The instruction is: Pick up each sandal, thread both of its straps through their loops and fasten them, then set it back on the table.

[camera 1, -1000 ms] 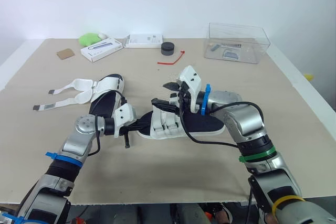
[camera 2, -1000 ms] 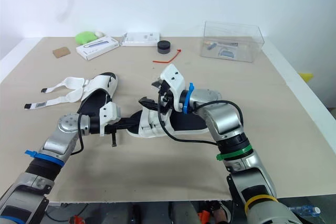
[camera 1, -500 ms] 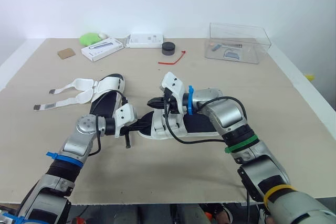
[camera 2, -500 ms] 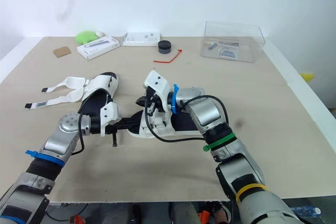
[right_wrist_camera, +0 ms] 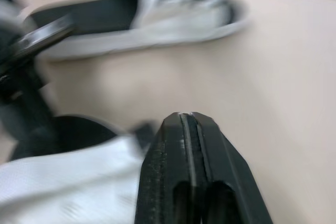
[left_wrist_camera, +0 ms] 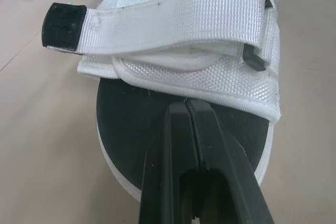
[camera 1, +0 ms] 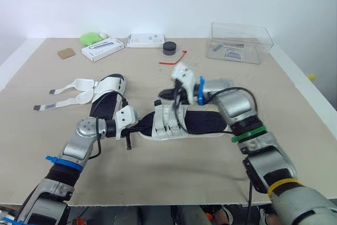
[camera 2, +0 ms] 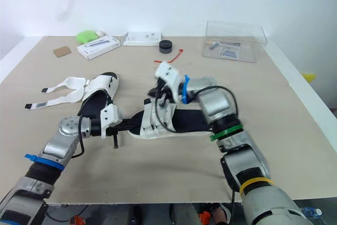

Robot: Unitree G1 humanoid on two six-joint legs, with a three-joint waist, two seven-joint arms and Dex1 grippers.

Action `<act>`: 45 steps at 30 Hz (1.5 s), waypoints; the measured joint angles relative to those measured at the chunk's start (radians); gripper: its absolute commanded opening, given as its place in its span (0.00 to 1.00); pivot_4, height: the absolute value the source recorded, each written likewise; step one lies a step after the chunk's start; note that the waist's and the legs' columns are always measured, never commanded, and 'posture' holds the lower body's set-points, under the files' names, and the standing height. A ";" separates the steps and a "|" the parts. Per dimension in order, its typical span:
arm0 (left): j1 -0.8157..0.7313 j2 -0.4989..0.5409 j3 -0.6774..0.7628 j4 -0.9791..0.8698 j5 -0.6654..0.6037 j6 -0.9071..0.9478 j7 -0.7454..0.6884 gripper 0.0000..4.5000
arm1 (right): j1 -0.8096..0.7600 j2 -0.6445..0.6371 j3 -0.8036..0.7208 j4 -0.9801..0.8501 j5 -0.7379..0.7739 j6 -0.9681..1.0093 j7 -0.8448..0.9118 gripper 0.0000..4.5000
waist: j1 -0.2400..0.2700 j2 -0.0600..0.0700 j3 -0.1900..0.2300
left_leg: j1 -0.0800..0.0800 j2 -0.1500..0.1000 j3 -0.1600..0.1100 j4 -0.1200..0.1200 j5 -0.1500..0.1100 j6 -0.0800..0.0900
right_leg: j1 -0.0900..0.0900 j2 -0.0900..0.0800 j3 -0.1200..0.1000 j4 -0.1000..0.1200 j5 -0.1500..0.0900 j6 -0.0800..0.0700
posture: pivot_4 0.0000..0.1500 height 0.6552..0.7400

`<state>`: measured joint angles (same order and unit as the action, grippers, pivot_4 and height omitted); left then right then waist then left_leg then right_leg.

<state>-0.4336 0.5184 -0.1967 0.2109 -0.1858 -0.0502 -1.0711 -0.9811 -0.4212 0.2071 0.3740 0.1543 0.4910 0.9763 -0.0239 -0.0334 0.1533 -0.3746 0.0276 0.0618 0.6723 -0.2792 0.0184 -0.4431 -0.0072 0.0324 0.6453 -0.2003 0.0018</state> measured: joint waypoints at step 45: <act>0.286 0.201 0.196 -0.555 -0.274 0.318 -0.035 1.00 | 0.135 0.023 -0.106 0.345 0.055 -0.352 0.428 0.02 | -0.019 0.001 0.008 | 0.001 0.001 0.004 0.000 -0.008 0.000 | -0.001 0.000 0.007 0.000 -0.004 0.001 | 1.00 1.00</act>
<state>-0.1474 0.7196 -0.0008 -0.3438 -0.4602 0.2674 -1.1059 -0.8464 -0.3980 0.1012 0.7187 0.2097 0.1387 1.4038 -0.0433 -0.0319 0.1613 -0.3740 0.0283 0.0657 0.6722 -0.2868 0.0182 -0.4441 -0.0075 0.0393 0.6455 -0.2039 0.0029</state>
